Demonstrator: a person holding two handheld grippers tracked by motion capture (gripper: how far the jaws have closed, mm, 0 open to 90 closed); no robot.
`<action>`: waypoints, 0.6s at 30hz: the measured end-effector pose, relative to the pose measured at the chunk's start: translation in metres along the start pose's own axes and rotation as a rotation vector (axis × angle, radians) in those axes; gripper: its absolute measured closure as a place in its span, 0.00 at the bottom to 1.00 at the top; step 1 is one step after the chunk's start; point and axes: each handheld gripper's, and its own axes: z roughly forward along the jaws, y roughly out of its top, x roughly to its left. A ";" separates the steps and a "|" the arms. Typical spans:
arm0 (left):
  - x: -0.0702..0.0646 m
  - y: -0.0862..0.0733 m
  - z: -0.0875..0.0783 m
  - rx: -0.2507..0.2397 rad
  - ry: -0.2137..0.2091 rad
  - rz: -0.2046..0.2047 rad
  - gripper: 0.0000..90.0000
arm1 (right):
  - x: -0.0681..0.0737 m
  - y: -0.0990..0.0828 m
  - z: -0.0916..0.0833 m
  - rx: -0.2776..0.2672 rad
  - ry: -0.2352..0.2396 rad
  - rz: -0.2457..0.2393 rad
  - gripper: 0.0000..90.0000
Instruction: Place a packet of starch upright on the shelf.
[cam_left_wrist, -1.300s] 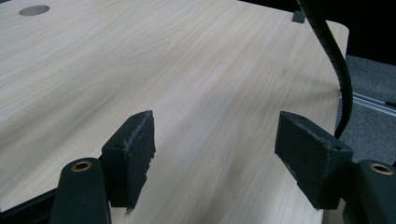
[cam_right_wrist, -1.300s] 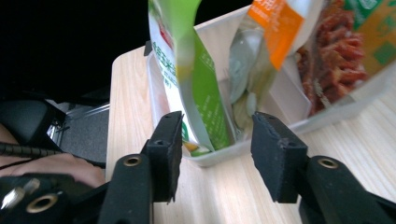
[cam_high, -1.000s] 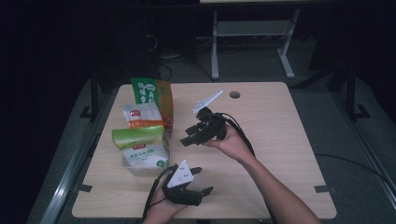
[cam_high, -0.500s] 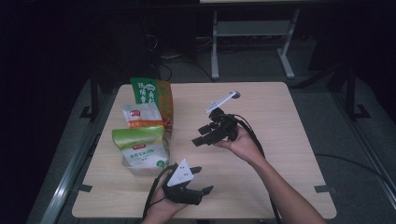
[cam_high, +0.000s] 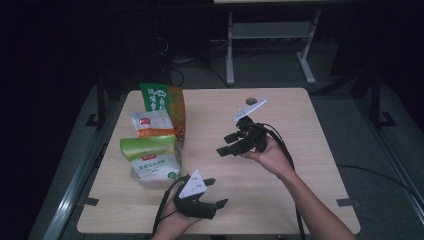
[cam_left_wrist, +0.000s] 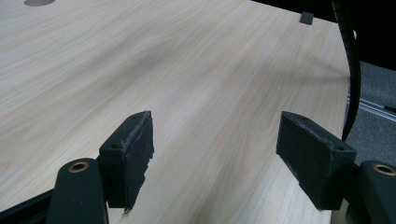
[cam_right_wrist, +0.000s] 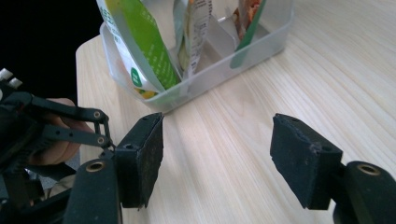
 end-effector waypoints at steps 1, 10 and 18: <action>0.000 0.000 0.000 -0.001 -0.001 -0.002 0.30 | -0.001 -0.001 -0.002 -0.001 -0.004 0.006 0.37; 0.003 0.000 -0.001 -0.004 0.009 -0.006 0.30 | -0.006 -0.013 -0.013 -0.015 -0.018 0.028 0.38; 0.006 -0.001 -0.004 -0.013 0.018 -0.012 0.30 | -0.010 -0.025 -0.020 -0.017 -0.025 0.053 0.36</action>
